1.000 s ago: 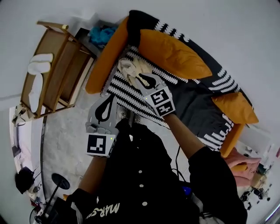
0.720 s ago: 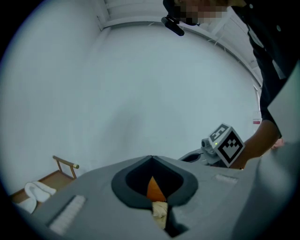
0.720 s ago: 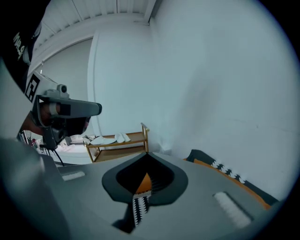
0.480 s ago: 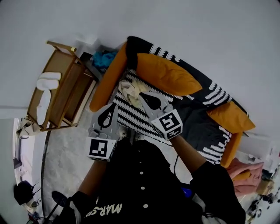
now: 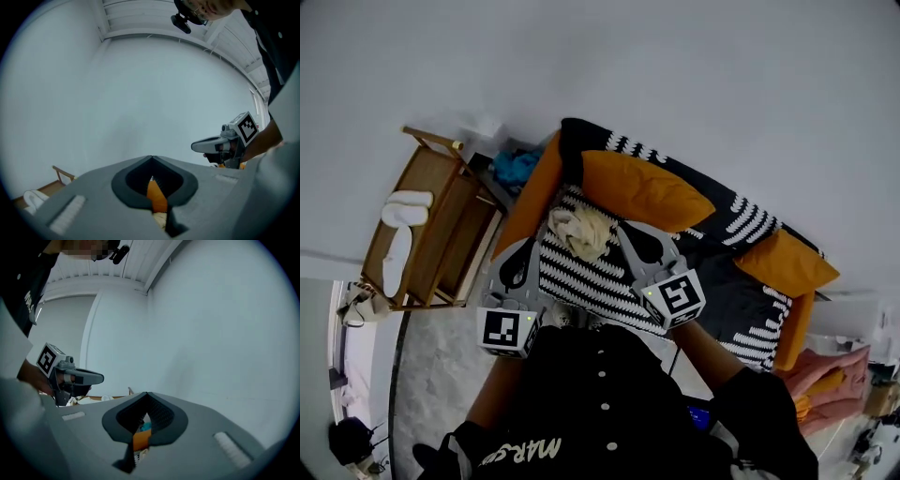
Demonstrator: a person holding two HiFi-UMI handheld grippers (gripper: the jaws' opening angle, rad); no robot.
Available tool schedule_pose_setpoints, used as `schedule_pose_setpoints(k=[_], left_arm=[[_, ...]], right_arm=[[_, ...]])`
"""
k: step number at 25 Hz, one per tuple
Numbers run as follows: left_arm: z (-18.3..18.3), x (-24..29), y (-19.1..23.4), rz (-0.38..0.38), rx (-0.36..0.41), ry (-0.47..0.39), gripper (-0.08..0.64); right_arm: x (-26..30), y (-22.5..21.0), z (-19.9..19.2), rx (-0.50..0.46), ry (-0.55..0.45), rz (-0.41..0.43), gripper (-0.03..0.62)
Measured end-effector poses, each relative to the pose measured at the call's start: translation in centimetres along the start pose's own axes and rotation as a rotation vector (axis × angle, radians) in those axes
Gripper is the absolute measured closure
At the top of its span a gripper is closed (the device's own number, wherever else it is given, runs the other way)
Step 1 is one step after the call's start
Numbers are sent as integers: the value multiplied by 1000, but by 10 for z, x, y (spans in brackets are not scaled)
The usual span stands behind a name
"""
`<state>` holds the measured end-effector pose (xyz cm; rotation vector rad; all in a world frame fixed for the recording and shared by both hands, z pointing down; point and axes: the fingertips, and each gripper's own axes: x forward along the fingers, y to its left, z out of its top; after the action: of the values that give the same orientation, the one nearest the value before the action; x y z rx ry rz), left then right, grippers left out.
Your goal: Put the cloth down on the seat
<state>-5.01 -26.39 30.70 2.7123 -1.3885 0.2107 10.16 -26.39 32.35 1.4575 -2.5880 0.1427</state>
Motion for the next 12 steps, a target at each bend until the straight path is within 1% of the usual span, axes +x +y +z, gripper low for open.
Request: schedule_pose_setpoints(k=[7,12], left_arm=[[18,-4,1,-9,26,-51,560],[27,-8,6,3,22,-81,560]], right_arm=[[-39,-30,26,-3,-78,-136,565],[-63,-44,42,14,-147,-193,565]])
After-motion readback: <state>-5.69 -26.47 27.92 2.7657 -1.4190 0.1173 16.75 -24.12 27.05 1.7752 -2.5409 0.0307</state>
